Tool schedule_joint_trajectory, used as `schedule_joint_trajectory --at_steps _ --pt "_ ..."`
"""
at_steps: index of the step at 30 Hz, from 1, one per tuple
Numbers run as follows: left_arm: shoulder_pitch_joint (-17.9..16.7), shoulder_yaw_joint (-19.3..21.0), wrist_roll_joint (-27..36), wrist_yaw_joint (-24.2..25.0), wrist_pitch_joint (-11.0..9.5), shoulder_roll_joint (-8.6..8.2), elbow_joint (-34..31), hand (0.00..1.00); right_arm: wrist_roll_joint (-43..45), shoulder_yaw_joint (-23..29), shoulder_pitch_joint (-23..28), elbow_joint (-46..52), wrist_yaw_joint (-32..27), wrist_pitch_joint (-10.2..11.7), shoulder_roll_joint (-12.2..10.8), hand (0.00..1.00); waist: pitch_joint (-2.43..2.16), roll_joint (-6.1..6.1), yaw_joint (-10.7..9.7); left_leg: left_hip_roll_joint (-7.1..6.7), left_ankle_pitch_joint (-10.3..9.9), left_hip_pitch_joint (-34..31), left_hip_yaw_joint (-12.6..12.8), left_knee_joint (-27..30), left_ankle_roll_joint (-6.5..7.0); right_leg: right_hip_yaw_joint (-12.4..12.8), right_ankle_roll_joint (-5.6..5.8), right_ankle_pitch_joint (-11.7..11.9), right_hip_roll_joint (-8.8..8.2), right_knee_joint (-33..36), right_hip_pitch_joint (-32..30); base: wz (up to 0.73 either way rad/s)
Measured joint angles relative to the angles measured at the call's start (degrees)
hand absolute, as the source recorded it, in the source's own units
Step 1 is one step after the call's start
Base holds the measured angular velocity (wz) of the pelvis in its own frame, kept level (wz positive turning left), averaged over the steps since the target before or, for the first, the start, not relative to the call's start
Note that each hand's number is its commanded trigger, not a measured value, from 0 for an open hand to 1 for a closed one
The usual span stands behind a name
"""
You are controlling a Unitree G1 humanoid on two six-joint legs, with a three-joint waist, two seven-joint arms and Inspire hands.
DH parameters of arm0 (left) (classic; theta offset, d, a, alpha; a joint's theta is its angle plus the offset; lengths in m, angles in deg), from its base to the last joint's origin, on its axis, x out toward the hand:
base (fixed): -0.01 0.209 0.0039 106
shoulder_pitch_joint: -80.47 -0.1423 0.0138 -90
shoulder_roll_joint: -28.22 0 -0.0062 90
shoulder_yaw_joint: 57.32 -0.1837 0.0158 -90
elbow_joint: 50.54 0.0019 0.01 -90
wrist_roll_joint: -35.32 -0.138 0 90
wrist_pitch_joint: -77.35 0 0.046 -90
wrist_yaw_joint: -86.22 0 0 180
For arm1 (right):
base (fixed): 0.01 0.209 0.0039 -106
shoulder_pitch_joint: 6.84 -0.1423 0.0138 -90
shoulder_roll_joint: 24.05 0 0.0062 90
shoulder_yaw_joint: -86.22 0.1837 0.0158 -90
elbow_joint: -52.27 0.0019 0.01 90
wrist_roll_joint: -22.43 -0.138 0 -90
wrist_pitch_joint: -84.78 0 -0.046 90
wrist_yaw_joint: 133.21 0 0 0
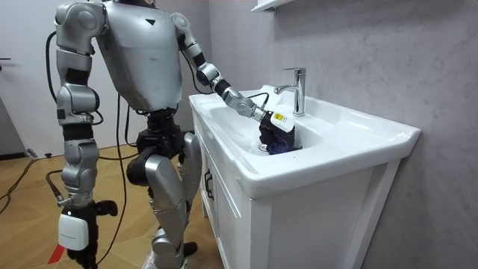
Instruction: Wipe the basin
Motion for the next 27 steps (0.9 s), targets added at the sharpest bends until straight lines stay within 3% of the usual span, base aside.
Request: schedule_joint_trajectory --at_steps 6,9,12,22,27 --pt "-0.6 2.3 -0.2 0.0 -0.5 -1.81 0.0 1.0 0.0 0.0 -0.6 -0.1 0.8 0.1 -0.7 0.0 -0.17 -0.73 3.0 -0.11 0.3 0.0 -3.9 0.0 -0.45 -3.9 -0.84 -1.3 -0.58 0.0 1.0 0.32" --pt "-0.6 2.3 -0.3 0.0 -1.3 -1.86 -0.1 1.0 0.2 0.0 -2.4 -0.9 0.8 0.3 -1.4 0.0 -0.4 -1.58 3.7 -0.3 0.8 0.0 -6.4 0.1 -0.71 -5.6 -1.28 -1.8 -1.05 0.0 1.9 0.26" --pt "-0.7 2.3 -0.3 0.0 -1.6 -1.93 -0.2 1.0 0.3 0.0 -4.1 -2.3 0.8 0.3 -1.7 0.0 -0.34 -2.44 4.3 -0.4 1.1 0.0 -9.0 0.0 -0.89 -7.4 -1.65 -2.3 -1.32 -0.2 2.5 0.34" --pt "-3.8 3.9 -4.6 -0.8 -2.1 -2.28 -1.2 1.0 3.1 0.1 -5.3 -4.2 1.1 -0.4 -2.0 0.0 -0.41 -2.54 8.8 -0.52 2.2 0.4 -14.5 -0.1 -1.59 -12.3 -2.69 -3.6 -1.91 -0.2 4.6 0.25" --pt "-8.6 9.1 -8.2 -5.3 -2.1 -2.26 -3.0 1.0 5.6 0.6 -5.4 -4.2 1.1 -0.4 -1.9 0.0 -0.49 -2.34 11.3 -0.55 2.5 1.1 -19.5 -0.3 -2.03 -14.2 -3.4 -3.9 -1.73 -0.2 6.4 0.17"
